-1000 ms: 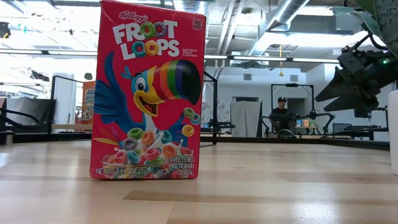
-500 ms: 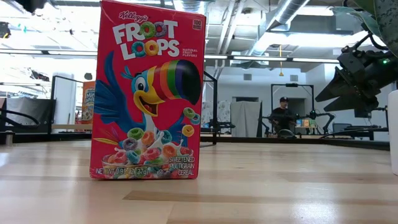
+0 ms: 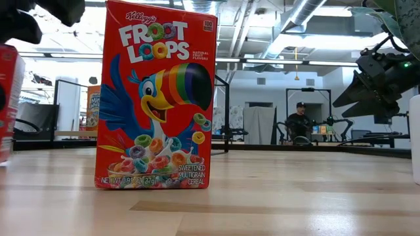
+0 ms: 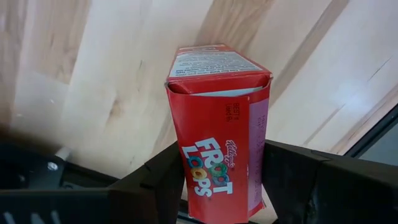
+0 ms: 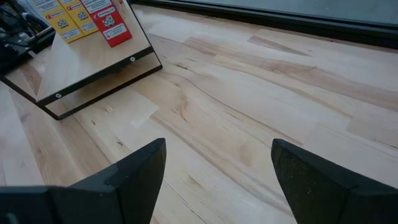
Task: Stack cereal on shelf
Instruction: Put the left red cereal box aligned with the other red cereal box on the shelf
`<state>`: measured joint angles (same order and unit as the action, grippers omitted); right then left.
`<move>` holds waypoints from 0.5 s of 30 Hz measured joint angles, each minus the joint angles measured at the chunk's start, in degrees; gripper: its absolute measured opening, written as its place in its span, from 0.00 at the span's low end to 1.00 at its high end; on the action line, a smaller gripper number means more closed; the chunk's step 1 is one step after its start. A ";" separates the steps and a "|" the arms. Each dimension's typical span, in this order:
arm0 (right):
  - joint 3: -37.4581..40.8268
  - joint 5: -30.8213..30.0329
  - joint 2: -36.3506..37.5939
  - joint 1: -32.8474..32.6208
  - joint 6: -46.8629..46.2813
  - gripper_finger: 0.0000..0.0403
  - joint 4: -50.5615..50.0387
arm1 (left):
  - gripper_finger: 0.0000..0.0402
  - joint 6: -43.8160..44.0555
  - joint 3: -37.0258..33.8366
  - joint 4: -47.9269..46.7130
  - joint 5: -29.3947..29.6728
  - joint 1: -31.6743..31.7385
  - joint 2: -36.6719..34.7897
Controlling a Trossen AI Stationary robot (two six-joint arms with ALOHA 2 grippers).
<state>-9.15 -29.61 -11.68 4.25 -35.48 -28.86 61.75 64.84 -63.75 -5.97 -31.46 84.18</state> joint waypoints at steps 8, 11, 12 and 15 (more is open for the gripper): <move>0.00 0.00 0.02 0.00 -0.02 0.79 0.00 | 0.43 -6.13 0.00 -0.06 2.39 4.56 -2.20; 0.00 0.00 0.00 0.00 -0.02 0.79 0.04 | 0.41 -8.65 0.02 -0.95 3.62 7.04 -3.68; 0.00 0.00 0.00 0.00 -0.02 0.79 0.04 | 0.40 -9.53 0.01 -1.30 3.97 7.89 -4.19; 0.00 0.00 0.00 -0.01 -0.02 0.79 0.07 | 0.38 -12.81 0.02 -1.86 5.02 10.60 -5.71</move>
<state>-9.15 -29.61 -11.68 4.24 -35.51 -28.80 48.93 64.86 -65.61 -0.96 -20.87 78.47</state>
